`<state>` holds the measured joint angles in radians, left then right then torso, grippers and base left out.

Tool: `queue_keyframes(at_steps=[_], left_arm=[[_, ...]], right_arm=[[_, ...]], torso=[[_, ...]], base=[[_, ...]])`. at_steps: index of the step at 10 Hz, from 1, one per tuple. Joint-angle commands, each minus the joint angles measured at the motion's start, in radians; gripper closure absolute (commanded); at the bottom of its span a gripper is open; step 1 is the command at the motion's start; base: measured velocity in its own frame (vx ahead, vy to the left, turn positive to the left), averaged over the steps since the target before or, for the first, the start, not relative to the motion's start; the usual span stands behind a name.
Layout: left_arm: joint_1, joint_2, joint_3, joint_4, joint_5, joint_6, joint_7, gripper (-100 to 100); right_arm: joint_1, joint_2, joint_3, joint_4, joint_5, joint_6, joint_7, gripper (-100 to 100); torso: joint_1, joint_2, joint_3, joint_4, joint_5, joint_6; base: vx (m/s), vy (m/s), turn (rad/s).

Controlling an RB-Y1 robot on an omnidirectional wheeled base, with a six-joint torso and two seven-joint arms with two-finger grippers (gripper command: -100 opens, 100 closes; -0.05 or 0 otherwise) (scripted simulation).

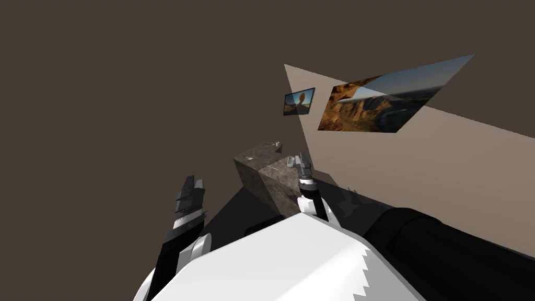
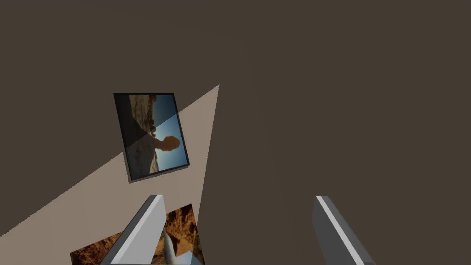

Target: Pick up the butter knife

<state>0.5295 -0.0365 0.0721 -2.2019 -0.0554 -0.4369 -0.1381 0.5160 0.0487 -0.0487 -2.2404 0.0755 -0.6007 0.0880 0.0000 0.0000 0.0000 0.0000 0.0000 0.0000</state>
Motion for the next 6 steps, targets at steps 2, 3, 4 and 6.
queue_keyframes(at_steps=[2,3,4,6], left_arm=[[0.0,0.0,0.0,0.0,0.0,0.0,0.0,0],[0.0,0.0,0.0,0.0,0.0,0.0,0.0,0],[0.0,0.0,0.0,0.0,0.0,0.0,0.0,0],[0.0,0.0,0.0,0.0,0.0,0.0,0.0,0]], right_arm=[[0.012,-0.075,-0.007,0.001,0.018,0.006,0.006,-100],[0.021,-0.106,-0.012,0.002,0.03,0.009,0.01,-100],[0.031,-0.137,-0.018,0.003,0.044,0.014,0.015,-100],[0.058,-0.194,-0.032,0.008,0.081,0.026,0.027,-100]], torso=[[-0.001,0.0,0.0,0.0,0.0,0.0],[-0.001,0.001,0.0,0.0,0.0,0.0],[-0.001,0.001,0.0,0.0,0.0,0.0],[-0.002,0.001,0.001,0.0,0.0,0.0]], base=[[-0.007,-0.005,0.035],[-0.012,-0.012,0.053],[-0.013,-0.018,0.067],[-0.015,-0.023,0.088]])
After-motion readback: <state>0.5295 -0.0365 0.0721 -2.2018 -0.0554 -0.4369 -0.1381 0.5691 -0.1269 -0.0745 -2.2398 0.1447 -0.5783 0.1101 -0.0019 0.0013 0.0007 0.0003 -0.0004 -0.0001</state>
